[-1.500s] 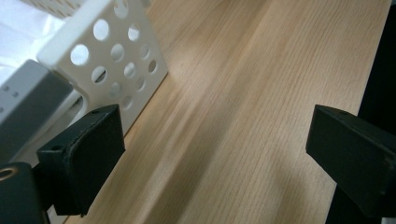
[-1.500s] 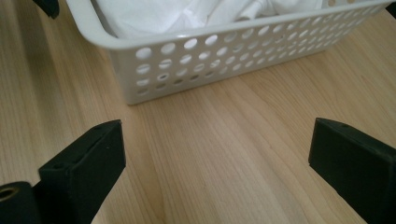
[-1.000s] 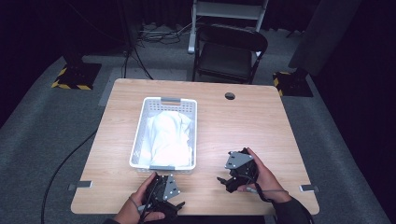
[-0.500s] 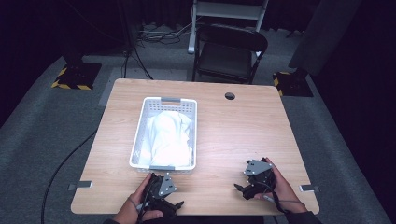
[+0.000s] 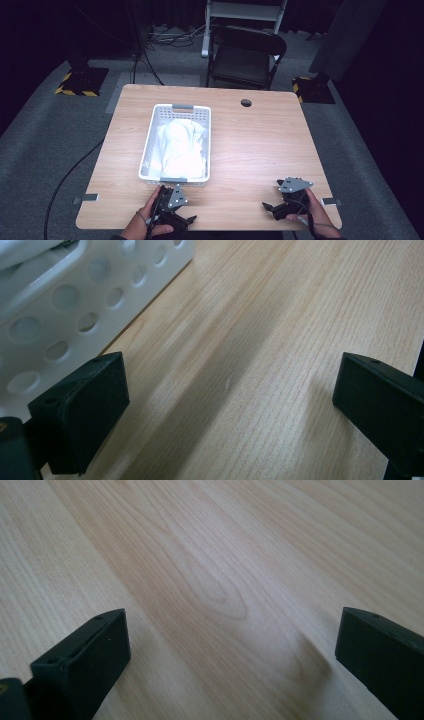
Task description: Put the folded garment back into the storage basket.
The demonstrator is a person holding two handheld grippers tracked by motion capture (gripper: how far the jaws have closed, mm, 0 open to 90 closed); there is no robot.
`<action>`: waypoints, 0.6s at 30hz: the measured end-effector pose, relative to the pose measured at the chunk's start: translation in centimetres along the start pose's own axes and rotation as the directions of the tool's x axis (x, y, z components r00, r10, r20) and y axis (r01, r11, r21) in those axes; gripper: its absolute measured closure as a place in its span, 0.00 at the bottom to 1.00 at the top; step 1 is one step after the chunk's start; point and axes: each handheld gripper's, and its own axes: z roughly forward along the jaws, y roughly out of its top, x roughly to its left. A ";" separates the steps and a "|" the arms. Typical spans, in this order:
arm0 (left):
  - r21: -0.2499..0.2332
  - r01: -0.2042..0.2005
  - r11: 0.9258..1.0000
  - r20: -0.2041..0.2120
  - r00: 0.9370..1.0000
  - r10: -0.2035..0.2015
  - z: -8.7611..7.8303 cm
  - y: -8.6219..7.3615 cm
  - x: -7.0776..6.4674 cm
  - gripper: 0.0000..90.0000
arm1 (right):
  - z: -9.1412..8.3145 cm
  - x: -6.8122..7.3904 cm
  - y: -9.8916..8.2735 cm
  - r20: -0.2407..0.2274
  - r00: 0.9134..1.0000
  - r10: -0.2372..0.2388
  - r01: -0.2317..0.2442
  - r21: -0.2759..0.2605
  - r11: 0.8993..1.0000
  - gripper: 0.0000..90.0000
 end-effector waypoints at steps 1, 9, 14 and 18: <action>0.000 0.000 1.000 0.000 1.000 0.000 0.0 0.0 0.0 0.01 | -0.1 -0.1 -0.3 -0.014 1.000 0.021 -0.021 -0.006 1.000 0.01; 0.001 -0.002 1.000 0.002 1.000 0.002 0.1 0.0 0.1 0.01 | -0.3 -0.4 -1.2 -0.029 0.998 0.052 -0.053 -0.033 0.998 0.01; 0.003 -0.002 1.000 0.005 1.000 0.002 0.1 0.1 0.1 0.00 | -0.3 -0.4 -1.1 -0.027 0.998 0.054 -0.055 -0.033 0.998 0.01; 0.003 -0.003 1.000 0.005 1.000 0.003 0.1 0.1 0.1 0.00 | -0.3 -0.4 -1.1 -0.025 0.998 0.057 -0.058 -0.034 0.998 0.01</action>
